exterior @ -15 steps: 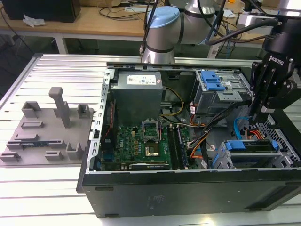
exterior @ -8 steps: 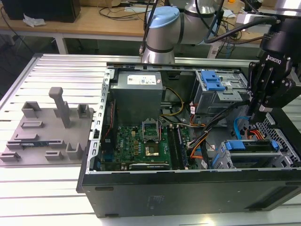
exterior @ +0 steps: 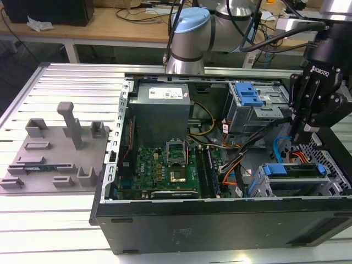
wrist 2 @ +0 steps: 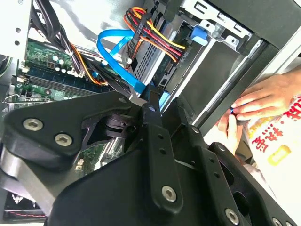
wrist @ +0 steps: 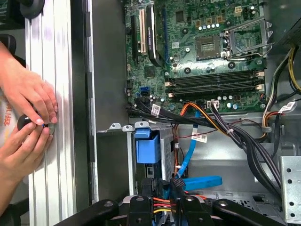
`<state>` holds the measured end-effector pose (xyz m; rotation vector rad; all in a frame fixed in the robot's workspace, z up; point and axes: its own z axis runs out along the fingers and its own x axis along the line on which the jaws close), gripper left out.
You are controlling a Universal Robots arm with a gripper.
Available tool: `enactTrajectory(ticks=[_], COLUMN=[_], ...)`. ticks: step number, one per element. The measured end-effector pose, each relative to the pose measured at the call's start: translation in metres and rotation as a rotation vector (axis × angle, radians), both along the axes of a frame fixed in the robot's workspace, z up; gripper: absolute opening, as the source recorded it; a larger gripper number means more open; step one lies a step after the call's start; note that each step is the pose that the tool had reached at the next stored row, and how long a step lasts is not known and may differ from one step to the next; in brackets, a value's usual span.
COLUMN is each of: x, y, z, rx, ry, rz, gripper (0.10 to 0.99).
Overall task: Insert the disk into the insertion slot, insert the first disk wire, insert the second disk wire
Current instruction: 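Insert the second disk wire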
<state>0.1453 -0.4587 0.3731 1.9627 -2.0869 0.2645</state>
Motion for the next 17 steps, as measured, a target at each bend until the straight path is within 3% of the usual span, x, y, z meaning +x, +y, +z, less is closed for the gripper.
enactTrajectory(ticks=[4,5,17], x=[0.0000,0.0000,0.0000], y=[0.0000,0.0000,0.0000], z=[-0.0007,-0.0009,-0.0049], rx=[-0.004,-0.005,-0.006], ry=[0.0001,0.0000,-0.0016], rz=[0.000,0.000,-0.002], gripper=[0.286,0.212,0.161])
